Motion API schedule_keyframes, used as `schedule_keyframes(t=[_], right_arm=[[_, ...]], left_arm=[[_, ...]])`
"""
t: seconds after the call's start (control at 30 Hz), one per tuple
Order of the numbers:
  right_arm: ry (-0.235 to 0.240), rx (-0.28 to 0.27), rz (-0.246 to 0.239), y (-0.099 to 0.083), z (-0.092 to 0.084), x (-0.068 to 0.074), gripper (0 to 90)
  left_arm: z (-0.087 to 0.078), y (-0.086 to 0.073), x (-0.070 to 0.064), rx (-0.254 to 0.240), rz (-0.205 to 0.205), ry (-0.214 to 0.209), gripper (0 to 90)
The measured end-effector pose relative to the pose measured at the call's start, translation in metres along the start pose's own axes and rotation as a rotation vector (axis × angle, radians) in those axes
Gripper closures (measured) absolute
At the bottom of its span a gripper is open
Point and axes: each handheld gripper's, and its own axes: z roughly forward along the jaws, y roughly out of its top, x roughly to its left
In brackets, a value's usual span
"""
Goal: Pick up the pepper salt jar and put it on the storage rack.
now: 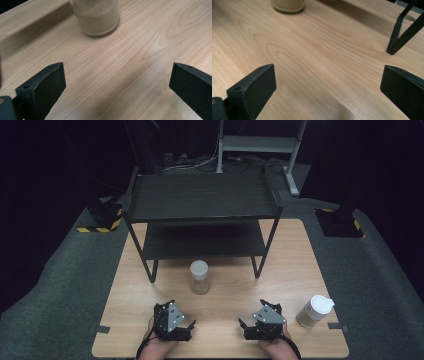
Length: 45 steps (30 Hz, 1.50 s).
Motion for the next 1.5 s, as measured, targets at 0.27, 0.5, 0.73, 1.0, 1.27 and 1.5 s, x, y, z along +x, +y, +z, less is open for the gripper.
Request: schedule_keyframes(t=[0.27,0.5,0.73,1.0,1.27,1.5], right_arm=[[0.02,0.005,-0.028,0.001,0.001,-0.001,0.0],[0.03,0.005,0.014,0.001,0.001,-0.007,0.0],[0.026,-0.001,0.032,0.0,0.0,-0.008,0.0],[0.025,0.007,0.023,0.001,0.0,-0.007,0.0],[0.029,0.016,0.02,0.002,0.001,-0.007,0.0],[0.033,0.018,0.016,0.002,0.001,-0.008,0.0]], left_arm=[[0.0,-0.001,-0.001,-0.007,0.022,0.001,1.1],[-0.001,-0.001,-0.001,-0.009,0.032,-0.007,0.7],[0.0,-0.001,-0.002,-0.007,0.047,-0.009,0.7],[-0.002,-0.004,0.004,-0.019,0.023,-0.029,0.9],[-0.002,-0.004,0.009,-0.013,0.001,-0.037,1.0],[-0.004,-0.01,0.015,-0.045,-0.02,-0.063,1.1]])
